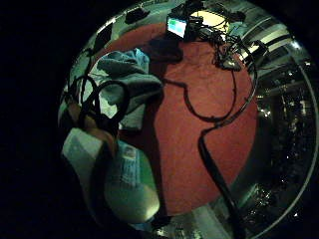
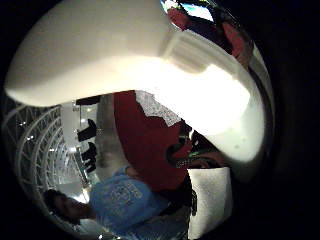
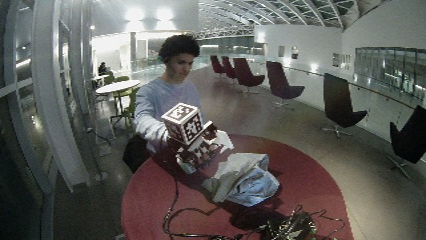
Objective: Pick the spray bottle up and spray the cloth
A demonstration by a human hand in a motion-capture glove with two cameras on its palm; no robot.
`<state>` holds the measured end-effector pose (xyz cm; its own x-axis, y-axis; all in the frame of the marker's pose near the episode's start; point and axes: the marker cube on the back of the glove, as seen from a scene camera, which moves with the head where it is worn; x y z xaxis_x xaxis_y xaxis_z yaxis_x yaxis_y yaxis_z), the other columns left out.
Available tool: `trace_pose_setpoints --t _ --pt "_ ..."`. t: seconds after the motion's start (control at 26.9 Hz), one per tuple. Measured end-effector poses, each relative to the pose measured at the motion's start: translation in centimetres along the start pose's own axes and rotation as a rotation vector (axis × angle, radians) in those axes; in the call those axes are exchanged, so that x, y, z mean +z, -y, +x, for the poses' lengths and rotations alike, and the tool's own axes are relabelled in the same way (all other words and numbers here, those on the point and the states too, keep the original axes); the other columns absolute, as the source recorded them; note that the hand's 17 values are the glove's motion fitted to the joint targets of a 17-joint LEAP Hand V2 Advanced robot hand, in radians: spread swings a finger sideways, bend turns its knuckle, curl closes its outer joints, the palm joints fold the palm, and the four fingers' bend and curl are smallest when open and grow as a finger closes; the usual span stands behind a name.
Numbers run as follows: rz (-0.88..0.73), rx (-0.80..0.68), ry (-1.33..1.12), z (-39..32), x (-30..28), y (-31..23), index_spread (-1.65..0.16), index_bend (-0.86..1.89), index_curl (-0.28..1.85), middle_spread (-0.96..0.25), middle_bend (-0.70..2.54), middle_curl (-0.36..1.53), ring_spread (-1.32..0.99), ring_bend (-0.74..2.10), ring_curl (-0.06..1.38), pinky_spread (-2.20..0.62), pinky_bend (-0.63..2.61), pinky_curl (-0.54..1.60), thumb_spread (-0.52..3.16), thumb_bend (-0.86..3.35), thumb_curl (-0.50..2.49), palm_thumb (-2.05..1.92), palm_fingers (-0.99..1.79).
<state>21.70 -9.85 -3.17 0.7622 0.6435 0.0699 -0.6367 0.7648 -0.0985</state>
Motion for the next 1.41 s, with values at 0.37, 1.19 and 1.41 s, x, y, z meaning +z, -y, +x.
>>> trace_pose_setpoints --t 0.37,1.19,1.41 --pt "-0.031 0.012 0.002 -0.1 0.2 0.0 -0.23 0.13 0.34 -0.08 0.29 0.45 -0.1 0.62 0.41 -0.21 0.6 0.42 0.88 -0.03 0.53 0.85 1.26" --pt "-0.041 0.022 0.025 -0.7 0.3 -0.3 -0.22 0.13 0.35 -0.08 0.3 0.45 -0.1 0.63 0.4 -0.21 0.61 0.41 0.91 -0.03 0.54 0.84 1.25" --pt "0.02 -0.033 0.178 -2.1 0.5 -0.9 -0.22 0.13 0.36 -0.08 0.3 0.45 -0.1 0.63 0.4 -0.21 0.61 0.41 0.91 -0.03 0.54 0.84 1.25"
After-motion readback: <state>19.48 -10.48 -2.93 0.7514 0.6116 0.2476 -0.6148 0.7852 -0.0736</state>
